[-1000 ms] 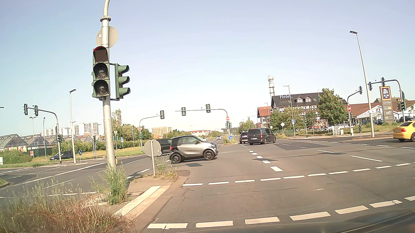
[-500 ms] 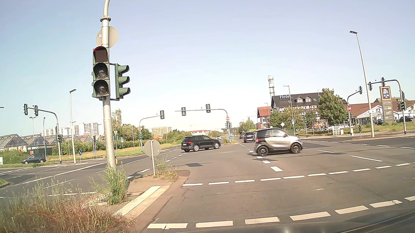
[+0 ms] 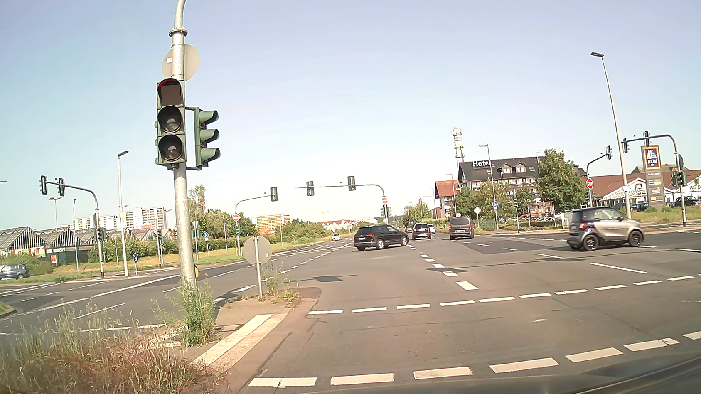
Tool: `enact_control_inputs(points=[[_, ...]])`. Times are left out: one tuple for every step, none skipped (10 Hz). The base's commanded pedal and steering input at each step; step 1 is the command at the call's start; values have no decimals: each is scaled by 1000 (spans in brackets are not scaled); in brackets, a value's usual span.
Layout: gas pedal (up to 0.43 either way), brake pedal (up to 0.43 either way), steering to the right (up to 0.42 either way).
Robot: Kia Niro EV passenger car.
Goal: Follow the waypoints while adhering to traffic rules and regulations
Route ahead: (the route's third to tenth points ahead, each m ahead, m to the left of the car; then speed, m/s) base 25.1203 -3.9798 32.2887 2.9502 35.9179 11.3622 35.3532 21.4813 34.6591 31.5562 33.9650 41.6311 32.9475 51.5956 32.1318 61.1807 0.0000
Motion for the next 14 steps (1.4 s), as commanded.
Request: enact_control_inputs(points=[[0,299,-2],[0,299,-1],[0,293,-1],[0,299,-1],[0,293,-1],[0,293,-2],[0,299,-1],[0,293,-2],[0,293,-1],[0,293,-1],[0,299,-2],[0,299,-2],[0,293,-1],[0,293,-2]])
